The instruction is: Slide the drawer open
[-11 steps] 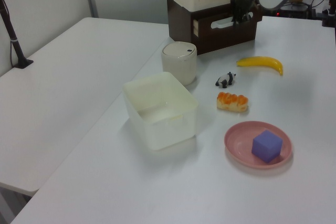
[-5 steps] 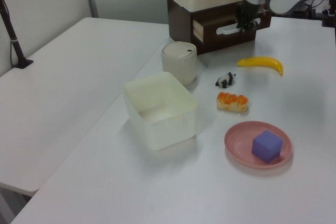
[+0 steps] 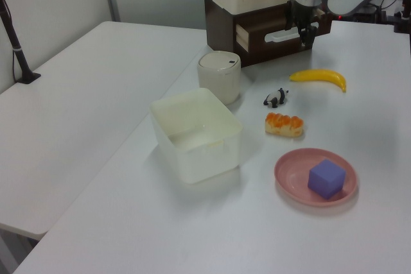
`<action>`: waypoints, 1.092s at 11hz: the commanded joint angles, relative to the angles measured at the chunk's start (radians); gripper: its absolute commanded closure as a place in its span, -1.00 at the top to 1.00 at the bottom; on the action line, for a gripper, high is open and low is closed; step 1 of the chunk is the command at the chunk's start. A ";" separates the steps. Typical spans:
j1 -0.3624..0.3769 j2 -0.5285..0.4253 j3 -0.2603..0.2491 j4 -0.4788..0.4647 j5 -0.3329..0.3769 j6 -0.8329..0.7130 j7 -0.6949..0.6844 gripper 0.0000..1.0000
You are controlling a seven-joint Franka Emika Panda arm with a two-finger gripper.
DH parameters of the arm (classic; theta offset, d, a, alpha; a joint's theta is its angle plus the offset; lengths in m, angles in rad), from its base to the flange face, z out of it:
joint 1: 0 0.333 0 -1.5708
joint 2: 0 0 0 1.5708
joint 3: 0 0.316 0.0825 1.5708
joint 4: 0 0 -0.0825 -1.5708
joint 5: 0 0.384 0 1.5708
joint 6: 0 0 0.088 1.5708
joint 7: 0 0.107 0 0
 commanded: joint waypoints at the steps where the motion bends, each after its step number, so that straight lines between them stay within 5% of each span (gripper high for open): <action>1: 0.105 -0.029 -0.003 0.095 0.097 -0.250 0.221 1.00; 3: 0.154 -0.028 -0.003 0.195 0.217 -0.418 0.388 1.00; 7: 0.247 -0.054 -0.006 0.223 0.234 -0.495 0.832 1.00; 12: 0.251 -0.126 -0.052 0.224 0.363 -0.596 0.800 1.00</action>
